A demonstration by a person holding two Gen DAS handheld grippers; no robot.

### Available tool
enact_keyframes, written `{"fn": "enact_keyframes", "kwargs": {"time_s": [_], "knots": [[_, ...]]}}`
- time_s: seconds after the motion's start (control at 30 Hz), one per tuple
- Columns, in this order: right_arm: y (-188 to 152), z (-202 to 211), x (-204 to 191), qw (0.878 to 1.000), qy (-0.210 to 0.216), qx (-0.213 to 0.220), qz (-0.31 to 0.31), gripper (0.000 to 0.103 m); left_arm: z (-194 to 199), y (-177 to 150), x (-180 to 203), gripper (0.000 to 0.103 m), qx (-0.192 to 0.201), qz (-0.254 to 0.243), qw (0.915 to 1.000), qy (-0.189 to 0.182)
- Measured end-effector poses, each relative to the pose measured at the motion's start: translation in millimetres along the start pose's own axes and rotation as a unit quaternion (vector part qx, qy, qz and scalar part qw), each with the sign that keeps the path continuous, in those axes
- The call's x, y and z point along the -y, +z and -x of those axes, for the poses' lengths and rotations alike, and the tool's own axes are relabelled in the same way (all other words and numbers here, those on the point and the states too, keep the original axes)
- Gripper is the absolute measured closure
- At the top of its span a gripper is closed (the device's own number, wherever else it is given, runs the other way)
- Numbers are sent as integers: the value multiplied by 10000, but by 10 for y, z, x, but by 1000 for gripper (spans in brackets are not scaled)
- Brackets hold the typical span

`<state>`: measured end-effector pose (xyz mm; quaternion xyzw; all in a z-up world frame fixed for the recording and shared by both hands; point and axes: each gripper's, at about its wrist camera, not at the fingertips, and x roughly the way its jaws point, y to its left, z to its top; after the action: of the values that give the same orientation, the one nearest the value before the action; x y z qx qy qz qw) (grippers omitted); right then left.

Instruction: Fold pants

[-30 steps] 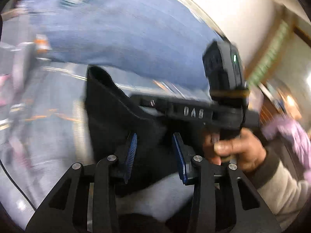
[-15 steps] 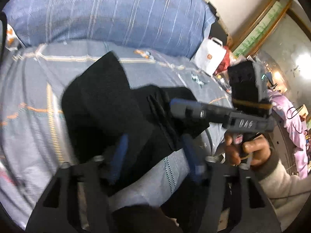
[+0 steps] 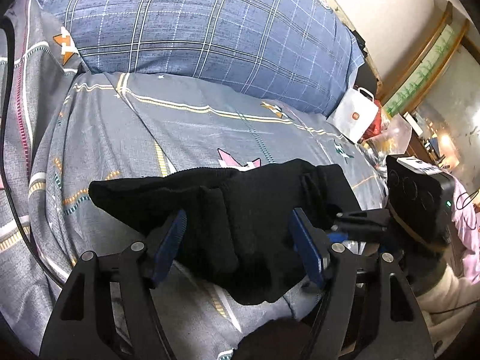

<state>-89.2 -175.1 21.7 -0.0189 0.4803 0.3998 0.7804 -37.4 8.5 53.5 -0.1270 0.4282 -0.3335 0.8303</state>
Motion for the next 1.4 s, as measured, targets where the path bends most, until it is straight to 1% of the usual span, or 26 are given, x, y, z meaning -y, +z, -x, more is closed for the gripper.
{"fn": "enact_keyframes", "kwargs": {"time_s": [0.13, 0.17, 0.23, 0.37, 0.43, 0.47, 0.5, 0.53, 0.6, 0.67, 0.7, 0.73, 0.8, 0.87, 0.93, 0.97, 1.13, 1.2, 1.27, 1.3, 1.33, 1.37, 1.4], "knots": [[107, -131, -215, 9996, 156, 12, 241, 52, 4, 17, 26, 33, 16, -15, 10000, -51], [133, -158, -247, 9996, 130, 43, 247, 52, 13, 17, 5, 33, 24, 25, 10000, -90], [190, -205, -260, 9997, 64, 94, 201, 52, 27, 24, -26, 33, 28, 97, 9998, -153], [294, -413, -268, 9998, 167, 72, -17, 52, 40, 43, -41, 32, 73, 177, 9996, -201], [332, -509, -268, 9998, 113, 109, -79, 52, 47, 52, -63, 33, 82, 242, 9994, -231], [351, -544, -253, 9998, 2, 157, -110, 55, 60, 55, -75, 33, 84, 286, 9993, -236], [373, -570, -239, 9996, -89, 224, -110, 70, 82, 54, -86, 33, 101, 319, 9992, -221], [381, -565, -207, 9994, -93, 276, -161, 79, 117, 53, -106, 33, 146, 363, 9990, -203], [384, -486, -108, 9982, 40, 451, -405, 86, 240, 39, -188, 33, 319, 564, 9978, -158], [364, -354, -34, 9961, 38, 681, -557, 88, 342, 17, -271, 32, 510, 746, 9959, -79], [341, -276, 20, 9946, 56, 789, -668, 89, 395, 6, -333, 28, 635, 862, 9943, 1], [303, -196, 76, 9928, 80, 885, -801, 89, 420, -2, -383, 18, 733, 967, 9926, 34], [290, -62, 225, 9887, 148, 1037, -1072, 89, 404, -12, -471, 12, 847, 1192, 9892, 4], [259, -6, 310, 9864, 201, 1087, -1217, 89, 281, 33, -489, 12, 694, 1182, 9904, -164], [255, 1, 313, 9863, 239, 1077, -1227, 89, 118, 111, -477, 12, 518, 1119, 9923, -115], [263, -8, 300, 9868, 250, 1066, -1197, 89, 20, 162, -468, 12, 427, 1079, 9931, -172], [275, 2, 286, 9875, 352, 1067, -1107, 89, -291, 311, -472, 12, 122, 894, 9937, -659], [285, -31, 307, 9879, 385, 1014, -1106, 89, -378, 342, -446, 12, 62, 771, 9941, -761], [320, -109, 293, 9890, 385, 914, -1101, 83, -438, 355, -411, 12, -1, 678, 9954, -674], [330, -148, 298, 9892, 316, 881, -1128, 69, -468, 363, -392, 13, -48, 653, 9956, -664], [332, -168, 307, 9889, 245, 902, -1156, 66, -473, 372, -375, 15, -44, 655, 9956, -662], [332, -184, 329, 9880, 244, 952, -1194, 66, -469, 381, -360, 17, -28, 664, 9956, -654], [319, -186, 368, 9861, 324, 997, -1287, 69, -456, 394, -344, 20, -20, 687, 9954, -661]]}}
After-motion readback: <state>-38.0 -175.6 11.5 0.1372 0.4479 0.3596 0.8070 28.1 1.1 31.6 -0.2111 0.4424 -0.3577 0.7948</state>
